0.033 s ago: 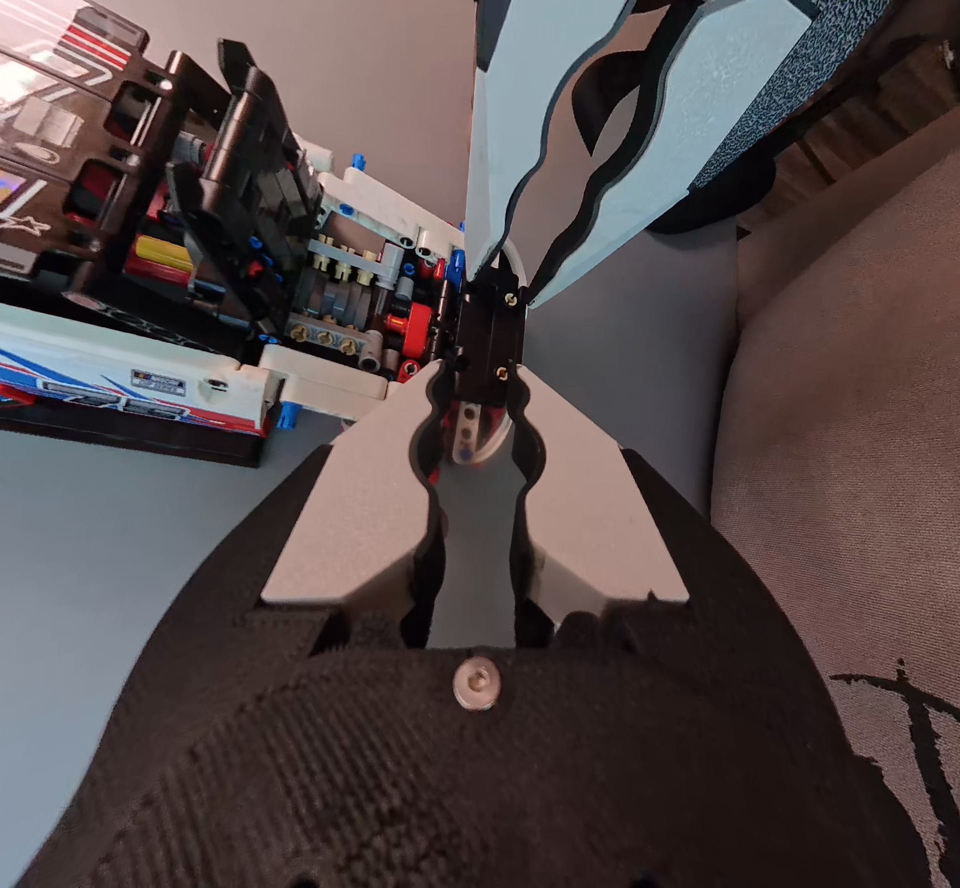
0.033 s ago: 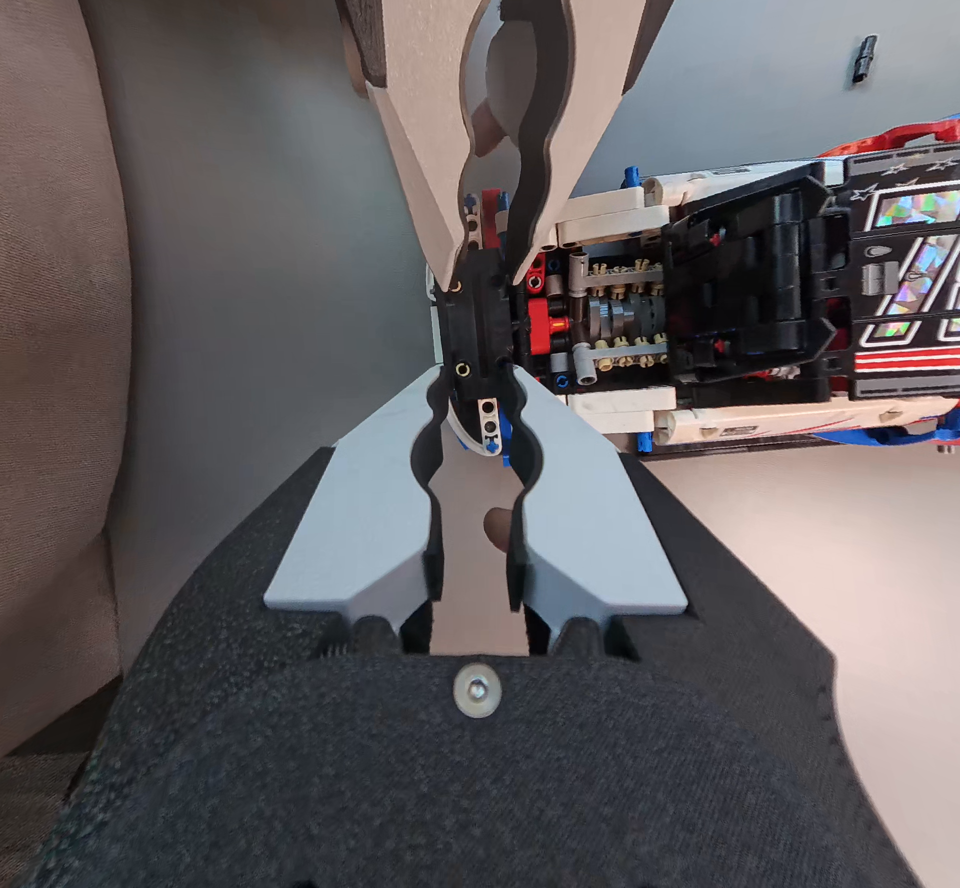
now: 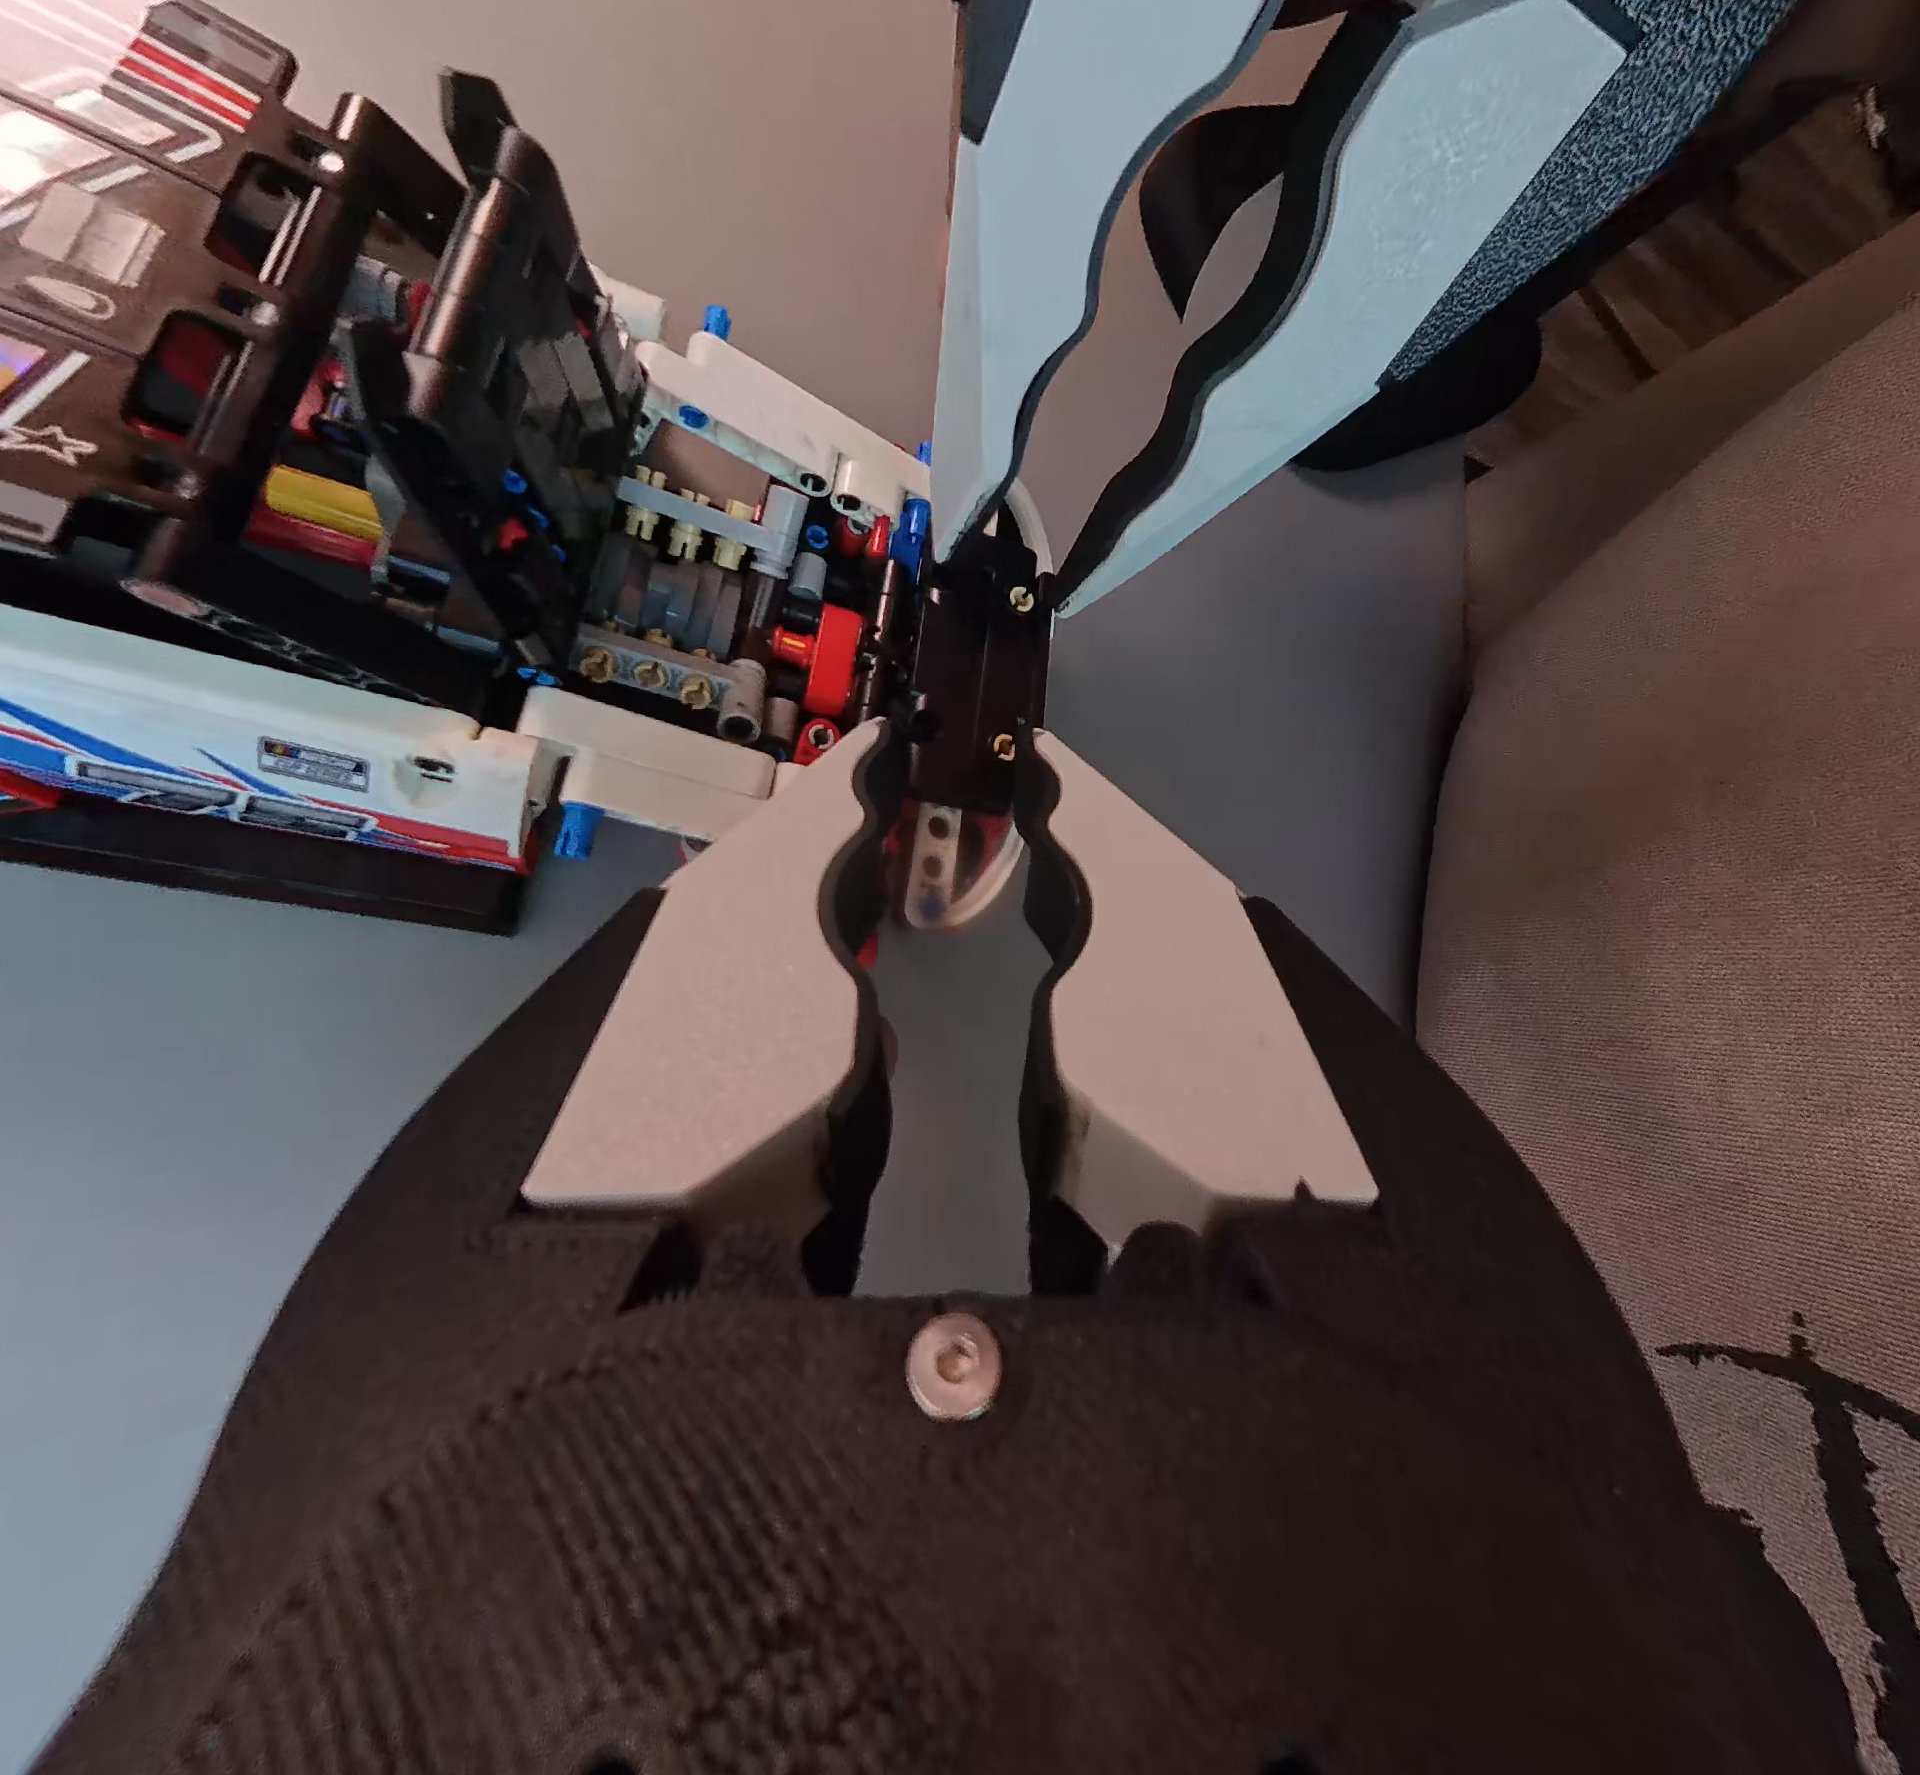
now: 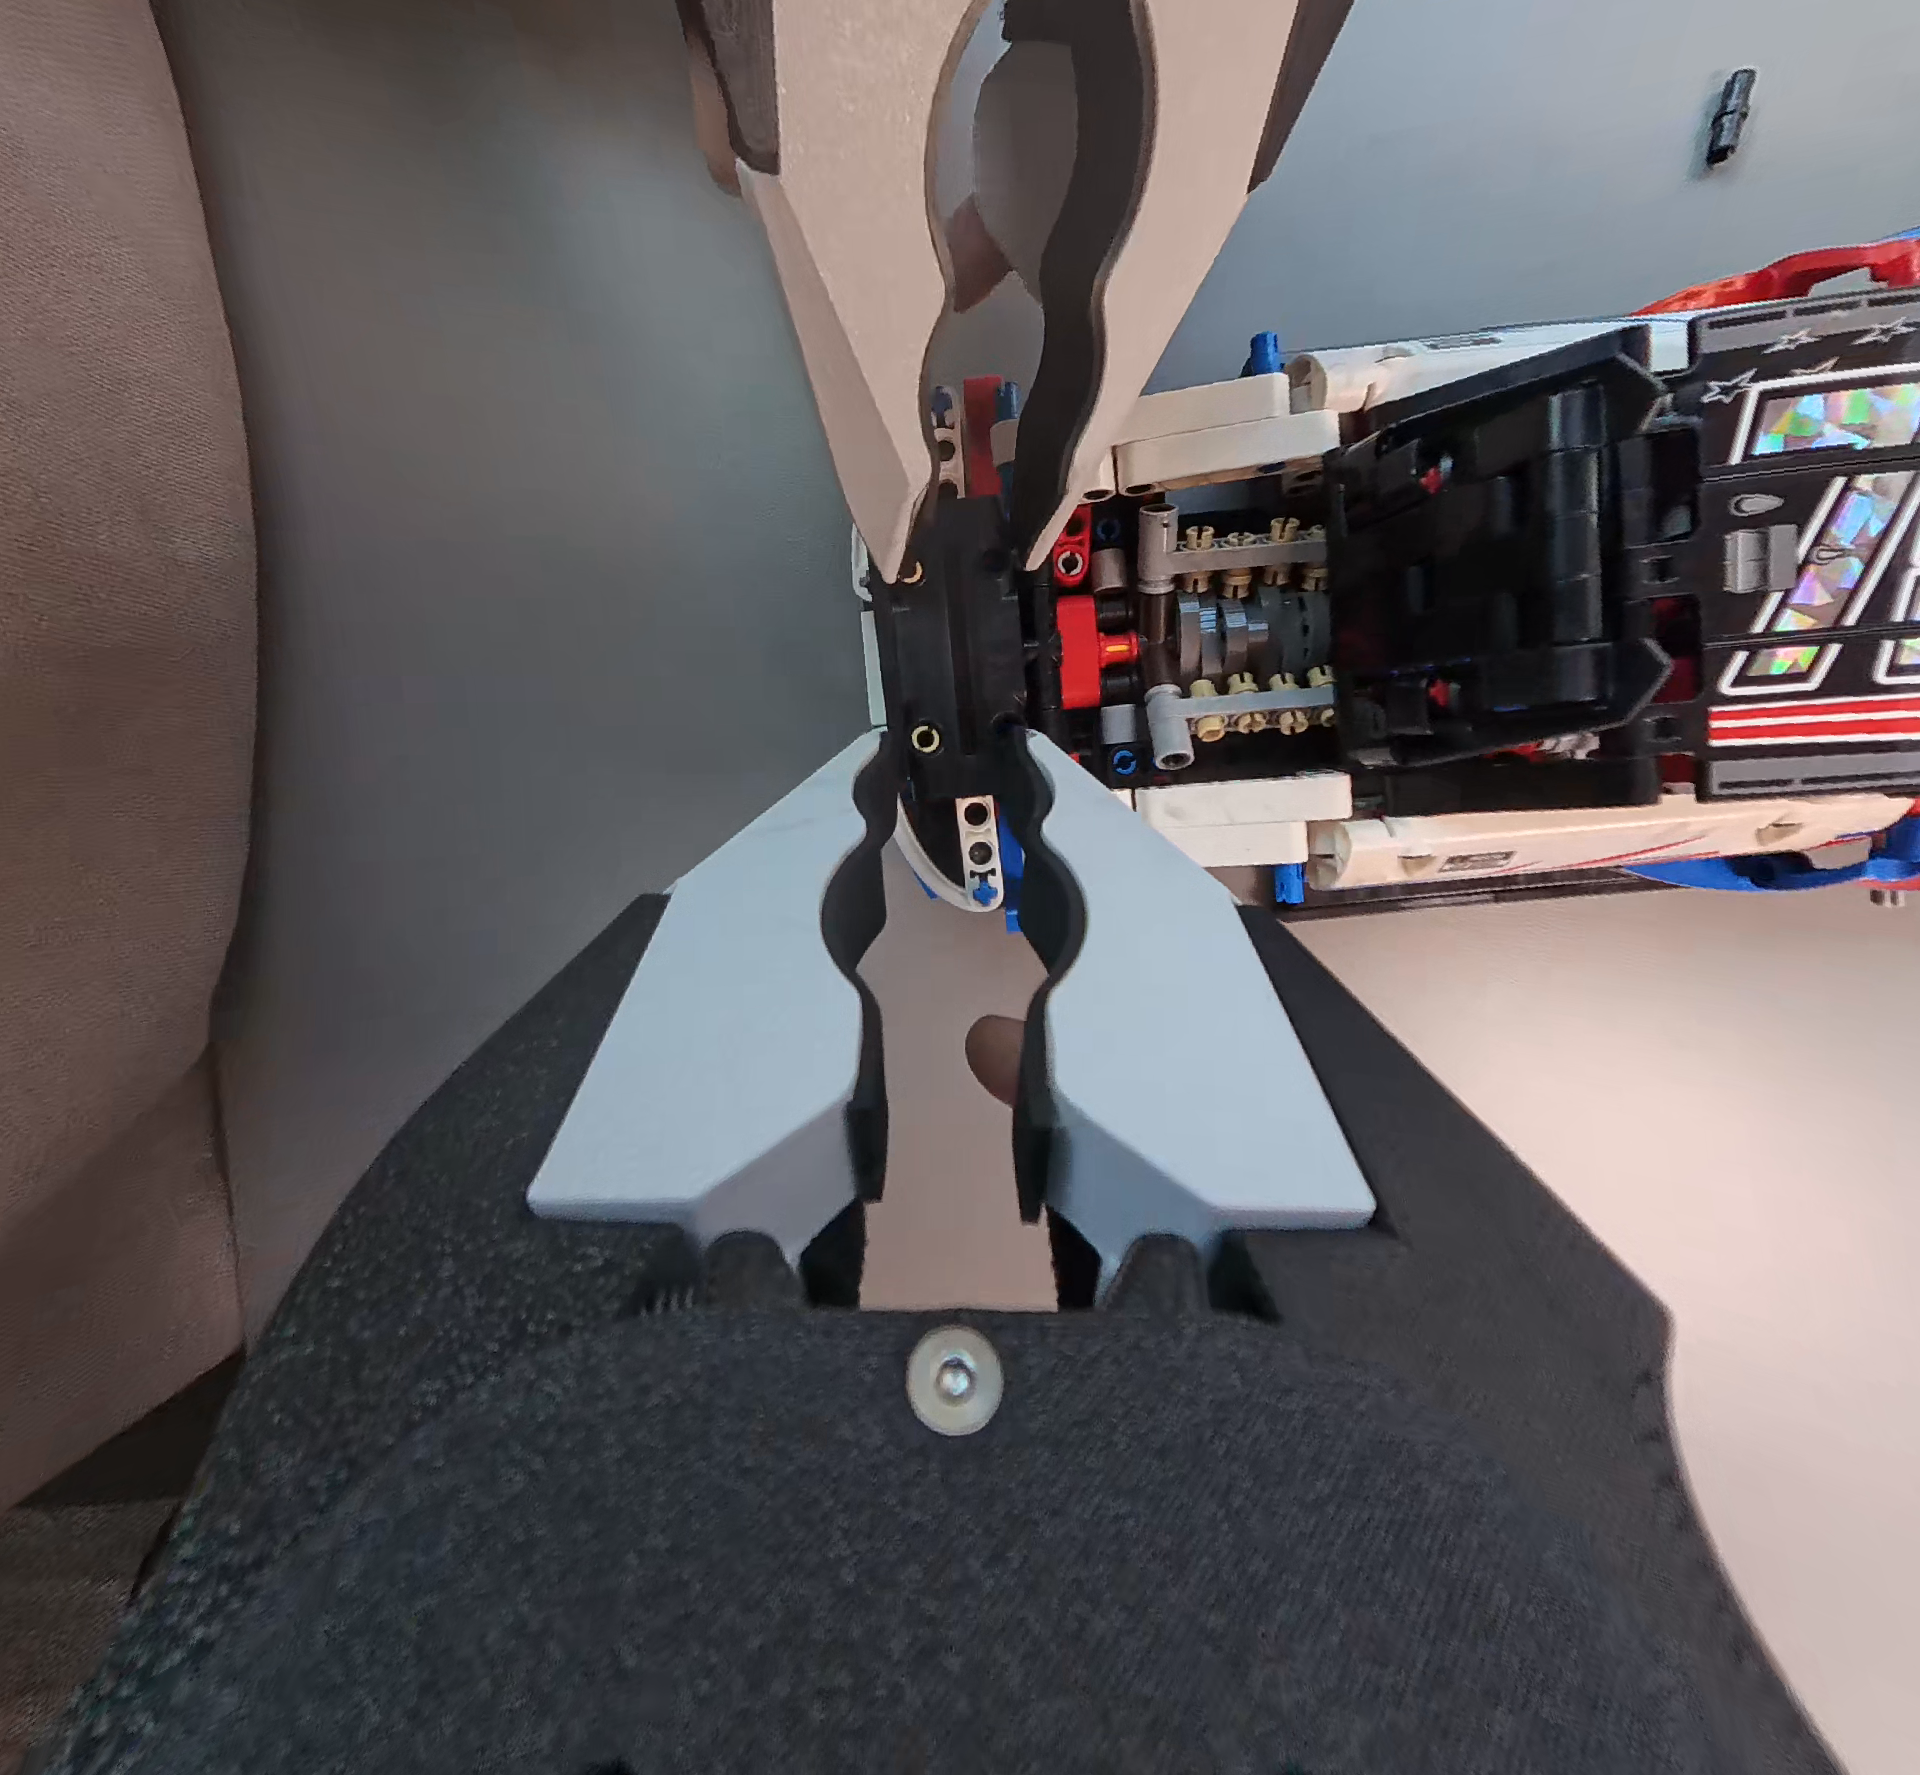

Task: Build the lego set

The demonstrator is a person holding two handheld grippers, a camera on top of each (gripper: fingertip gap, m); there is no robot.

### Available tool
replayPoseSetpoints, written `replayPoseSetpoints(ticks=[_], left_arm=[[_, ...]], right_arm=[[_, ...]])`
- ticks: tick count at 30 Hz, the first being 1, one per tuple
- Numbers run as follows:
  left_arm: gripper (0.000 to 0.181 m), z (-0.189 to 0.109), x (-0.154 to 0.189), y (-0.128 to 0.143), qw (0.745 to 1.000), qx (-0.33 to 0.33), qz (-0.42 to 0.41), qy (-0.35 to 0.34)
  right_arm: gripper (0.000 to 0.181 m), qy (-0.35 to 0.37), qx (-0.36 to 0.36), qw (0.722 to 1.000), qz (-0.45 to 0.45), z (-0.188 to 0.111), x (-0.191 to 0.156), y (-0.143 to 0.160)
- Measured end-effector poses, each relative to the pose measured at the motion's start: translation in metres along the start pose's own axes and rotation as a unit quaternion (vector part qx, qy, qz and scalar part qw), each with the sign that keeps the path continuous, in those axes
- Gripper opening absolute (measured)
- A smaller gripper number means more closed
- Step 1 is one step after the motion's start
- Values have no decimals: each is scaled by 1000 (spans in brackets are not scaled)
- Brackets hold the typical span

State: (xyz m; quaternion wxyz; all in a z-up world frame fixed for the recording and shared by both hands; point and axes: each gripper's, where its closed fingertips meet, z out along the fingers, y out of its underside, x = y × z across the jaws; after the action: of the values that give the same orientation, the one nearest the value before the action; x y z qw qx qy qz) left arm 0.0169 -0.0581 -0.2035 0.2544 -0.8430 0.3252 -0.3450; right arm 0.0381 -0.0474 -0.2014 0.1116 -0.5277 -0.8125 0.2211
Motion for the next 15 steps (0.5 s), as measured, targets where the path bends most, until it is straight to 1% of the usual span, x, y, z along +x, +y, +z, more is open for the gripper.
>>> replayPoseSetpoints(ticks=[8, 15], left_arm=[[21, 1, 0, 1, 1000, -13, 5, 0], [21, 1, 0, 1, 1000, -4, 3, 14]], right_arm=[[18, 3, -10, 1000, -1, 0, 0, 0], [17, 9, -5, 1000, 5, 1, 0, 0]])
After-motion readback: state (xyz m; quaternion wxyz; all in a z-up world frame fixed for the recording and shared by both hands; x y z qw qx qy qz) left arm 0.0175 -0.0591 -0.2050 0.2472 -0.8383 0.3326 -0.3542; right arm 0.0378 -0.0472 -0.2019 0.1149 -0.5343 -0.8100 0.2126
